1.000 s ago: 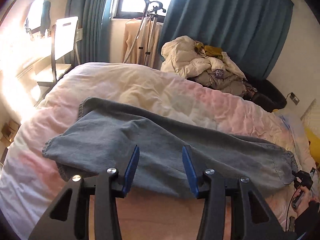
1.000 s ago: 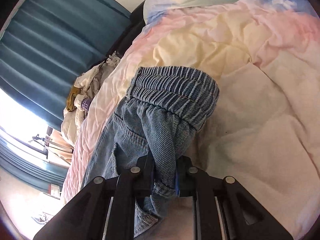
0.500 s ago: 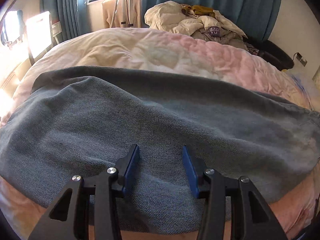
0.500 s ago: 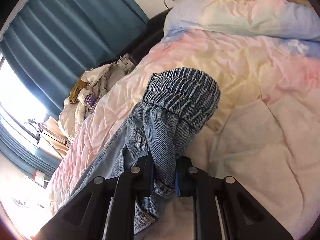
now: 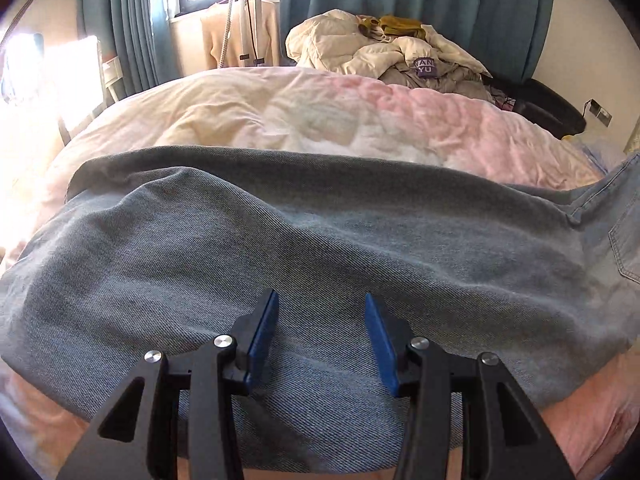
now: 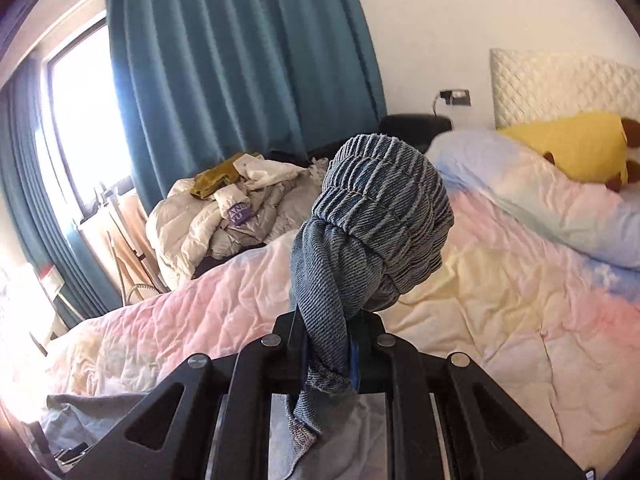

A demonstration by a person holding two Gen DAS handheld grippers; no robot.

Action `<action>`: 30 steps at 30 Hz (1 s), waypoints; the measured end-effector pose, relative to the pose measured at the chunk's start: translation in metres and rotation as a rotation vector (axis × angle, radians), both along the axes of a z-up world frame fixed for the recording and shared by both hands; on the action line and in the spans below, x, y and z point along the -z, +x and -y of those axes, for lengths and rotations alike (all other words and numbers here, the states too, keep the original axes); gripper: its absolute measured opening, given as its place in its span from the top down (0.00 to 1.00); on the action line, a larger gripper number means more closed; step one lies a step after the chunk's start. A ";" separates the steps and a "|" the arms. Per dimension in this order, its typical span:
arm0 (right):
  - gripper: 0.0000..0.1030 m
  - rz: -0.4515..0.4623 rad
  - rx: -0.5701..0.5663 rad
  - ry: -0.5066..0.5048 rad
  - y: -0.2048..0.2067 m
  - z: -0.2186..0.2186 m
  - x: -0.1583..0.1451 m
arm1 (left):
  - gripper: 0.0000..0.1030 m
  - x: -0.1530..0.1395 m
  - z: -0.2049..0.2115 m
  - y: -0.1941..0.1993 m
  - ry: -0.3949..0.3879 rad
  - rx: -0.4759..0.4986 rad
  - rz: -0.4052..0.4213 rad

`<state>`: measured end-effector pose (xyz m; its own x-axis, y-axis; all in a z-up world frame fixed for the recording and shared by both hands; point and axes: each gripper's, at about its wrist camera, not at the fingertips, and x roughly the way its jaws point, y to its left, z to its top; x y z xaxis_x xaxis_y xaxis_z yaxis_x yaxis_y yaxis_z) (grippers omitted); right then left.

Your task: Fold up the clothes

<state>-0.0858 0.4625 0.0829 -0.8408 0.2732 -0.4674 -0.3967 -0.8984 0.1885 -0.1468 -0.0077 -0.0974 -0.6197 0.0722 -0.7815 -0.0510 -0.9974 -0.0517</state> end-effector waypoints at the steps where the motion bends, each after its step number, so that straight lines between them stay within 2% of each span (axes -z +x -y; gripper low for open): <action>1: 0.87 -0.005 -0.016 0.032 -0.003 0.016 -0.007 | 0.56 -0.002 0.003 0.001 0.012 -0.004 -0.004; 6: 0.87 -0.011 -0.087 0.186 -0.020 0.101 -0.020 | 0.56 -0.016 0.017 0.006 0.061 -0.022 -0.042; 11: 0.87 -0.008 -0.153 0.272 -0.035 0.179 -0.003 | 0.56 -0.028 0.033 0.009 0.105 -0.047 -0.077; 17: 0.87 0.034 -0.285 0.344 -0.045 0.271 0.049 | 0.56 -0.033 0.056 0.009 0.159 -0.101 -0.089; 21: 0.87 0.118 -0.384 0.414 -0.049 0.330 0.105 | 0.56 -0.033 0.071 0.011 0.191 -0.135 -0.086; 23: 0.87 0.163 -0.433 0.487 -0.046 0.358 0.136 | 0.56 -0.031 0.079 0.012 0.205 -0.153 -0.083; 27: 0.87 0.212 -0.493 0.511 -0.044 0.369 0.156 | 0.56 -0.030 0.092 0.014 0.235 -0.185 -0.075; 30: 0.86 0.246 -0.534 0.517 -0.043 0.373 0.168 | 0.56 -0.030 0.103 0.020 0.293 -0.217 -0.073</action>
<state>-0.1288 0.0897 -0.0848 -0.8085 0.0948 -0.5808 0.1375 -0.9292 -0.3431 -0.1269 -0.1110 -0.0671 -0.6985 0.1468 -0.7004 0.1464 -0.9287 -0.3407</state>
